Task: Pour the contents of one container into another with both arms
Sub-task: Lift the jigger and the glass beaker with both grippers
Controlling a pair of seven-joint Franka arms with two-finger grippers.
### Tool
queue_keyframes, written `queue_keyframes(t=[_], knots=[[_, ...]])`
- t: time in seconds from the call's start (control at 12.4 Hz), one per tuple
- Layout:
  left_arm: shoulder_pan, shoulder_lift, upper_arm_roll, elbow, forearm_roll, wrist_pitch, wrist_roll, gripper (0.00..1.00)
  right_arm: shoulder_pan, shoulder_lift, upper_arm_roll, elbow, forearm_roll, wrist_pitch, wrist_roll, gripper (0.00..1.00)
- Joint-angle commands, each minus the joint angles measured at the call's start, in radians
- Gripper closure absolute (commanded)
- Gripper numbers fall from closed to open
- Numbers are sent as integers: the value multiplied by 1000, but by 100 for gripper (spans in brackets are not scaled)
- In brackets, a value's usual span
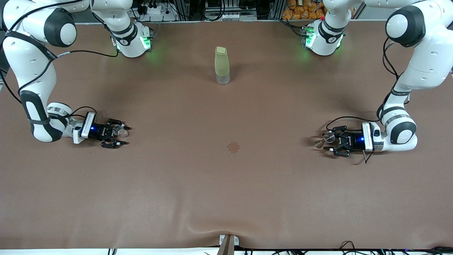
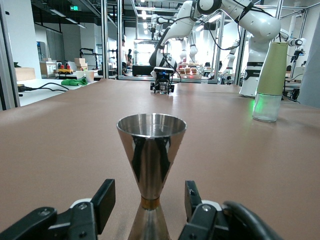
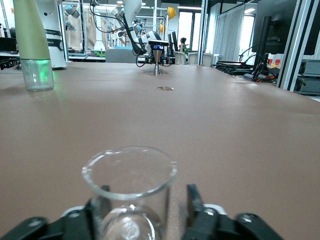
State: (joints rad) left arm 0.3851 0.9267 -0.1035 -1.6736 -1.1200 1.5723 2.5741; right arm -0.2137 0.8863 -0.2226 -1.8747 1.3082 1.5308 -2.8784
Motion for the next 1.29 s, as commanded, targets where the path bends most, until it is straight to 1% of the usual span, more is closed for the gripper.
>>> queue_keyframes(t=[0.0,0.08,0.24,0.4,0.48,0.56,0.72,0.8,0.96,1.12,1.21], knots=[[-5,18,4,18,-23,-15,20,41,8,28,-11,-18,33,-11,-395,94],[-5,18,4,18,-23,-15,21,42,13,28,-9,-17,31,-11,-387,100],[-5,23,4,18,-24,-12,20,42,19,28,0,-17,33,-20,-368,100],[-5,26,4,17,-38,-12,21,42,20,26,32,-15,33,-29,-277,100],[-5,29,4,18,-41,-12,21,42,30,22,43,-15,36,-55,-250,100],[-5,30,4,17,-43,-12,21,42,48,16,46,-15,63,-72,-193,100],[-5,29,4,18,-43,-12,21,44,97,-3,46,-15,82,-116,-78,100],[-6,29,4,17,-43,-12,21,54,126,-24,46,-15,114,-147,-24,100],[-6,29,4,17,-43,-12,21,59,180,-88,46,-17,134,-161,62,100],[-5,29,4,17,-44,-12,21,70,221,-186,45,-30,144,-170,186,100],[-6,29,4,17,-44,-12,21,71,235,-248,43,-64,169,-169,233,100]])
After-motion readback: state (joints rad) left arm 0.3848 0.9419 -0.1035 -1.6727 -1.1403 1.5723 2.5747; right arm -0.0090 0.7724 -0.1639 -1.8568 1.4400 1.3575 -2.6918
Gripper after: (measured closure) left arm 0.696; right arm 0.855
